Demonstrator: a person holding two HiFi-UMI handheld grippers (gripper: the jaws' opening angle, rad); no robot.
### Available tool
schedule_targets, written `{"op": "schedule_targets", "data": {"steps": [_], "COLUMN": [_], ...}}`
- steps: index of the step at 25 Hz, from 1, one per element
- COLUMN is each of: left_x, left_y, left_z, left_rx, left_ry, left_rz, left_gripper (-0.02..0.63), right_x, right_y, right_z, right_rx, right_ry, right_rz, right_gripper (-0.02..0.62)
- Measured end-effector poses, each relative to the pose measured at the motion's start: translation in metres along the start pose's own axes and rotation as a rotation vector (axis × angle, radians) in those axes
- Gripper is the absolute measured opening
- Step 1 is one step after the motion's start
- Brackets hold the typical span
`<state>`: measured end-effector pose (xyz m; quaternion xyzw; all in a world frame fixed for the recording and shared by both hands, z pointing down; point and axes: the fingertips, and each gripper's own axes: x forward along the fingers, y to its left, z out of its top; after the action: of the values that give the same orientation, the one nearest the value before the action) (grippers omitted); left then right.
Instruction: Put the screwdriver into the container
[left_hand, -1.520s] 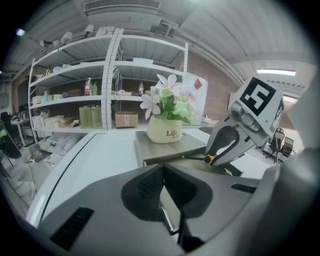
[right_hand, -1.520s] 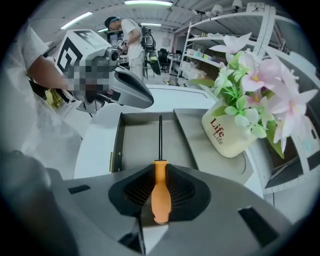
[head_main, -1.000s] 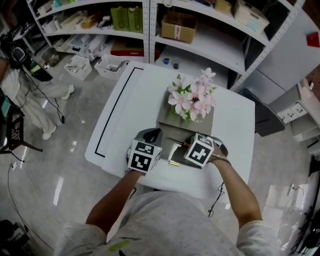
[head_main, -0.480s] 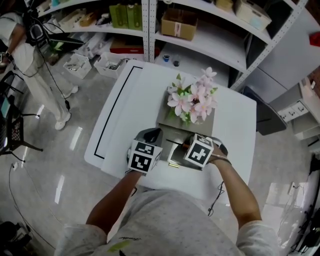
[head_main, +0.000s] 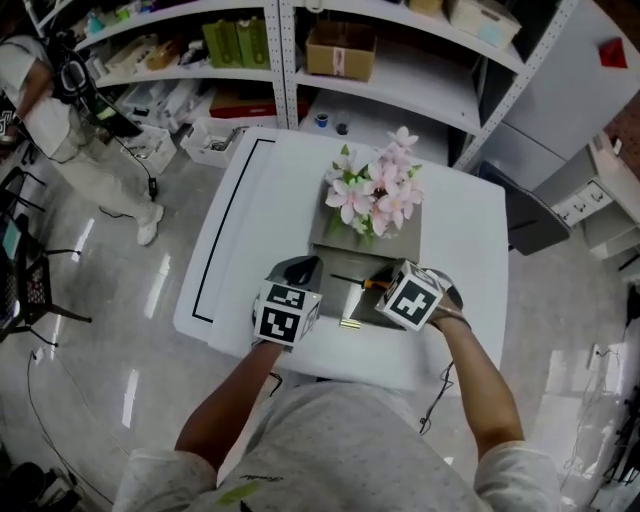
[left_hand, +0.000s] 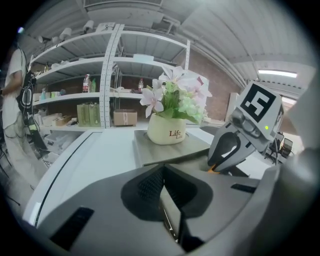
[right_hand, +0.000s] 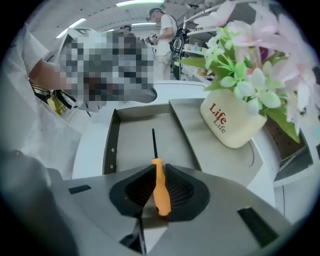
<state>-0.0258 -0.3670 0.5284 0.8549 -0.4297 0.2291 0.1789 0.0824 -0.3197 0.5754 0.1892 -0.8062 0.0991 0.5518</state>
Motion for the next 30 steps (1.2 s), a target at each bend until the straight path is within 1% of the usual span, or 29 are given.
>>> {"op": "schedule_targets", "data": {"steps": [6, 9, 14, 18, 23, 30], "left_x": [-0.01, -0.017, -0.028, -0.042, -0.061, -0.086], "left_y": [-0.008, -0.013, -0.033, -0.043, -0.058, -0.078], "left_z": [0.011, 0.016, 0.019, 0.02, 0.014, 0.006], "left_rx": [0.035, 0.058, 0.1, 0.12, 0.133, 0.154], "left_ry": [-0.026, -0.038, -0.055, -0.074, -0.087, -0.103], "left_rz": [-0.021, -0.034, -0.068, -0.08, -0.099, -0.126], "left_gripper": [0.005, 0.005, 0.005, 0.005, 0.005, 0.005], "right_x": [-0.028, -0.042, -0.062, -0.078, -0.102, -0.137], "right_y": [0.001, 0.008, 0.022, 0.036, 0.052, 0.07], "right_z": [-0.008, -0.01, -0.017, -0.02, -0.02, -0.02], "right_rx": [0.156, 0.228, 0.303, 0.351, 0.446, 0.585], "right_ry": [-0.076, -0.13, -0.207, -0.265, -0.383, -0.558], "right_rz": [-0.07, -0.096, -0.159, -0.212, -0.293, -0.41], "right_gripper": [0.037, 0.029, 0.025, 0.02, 0.006, 0.005]}}
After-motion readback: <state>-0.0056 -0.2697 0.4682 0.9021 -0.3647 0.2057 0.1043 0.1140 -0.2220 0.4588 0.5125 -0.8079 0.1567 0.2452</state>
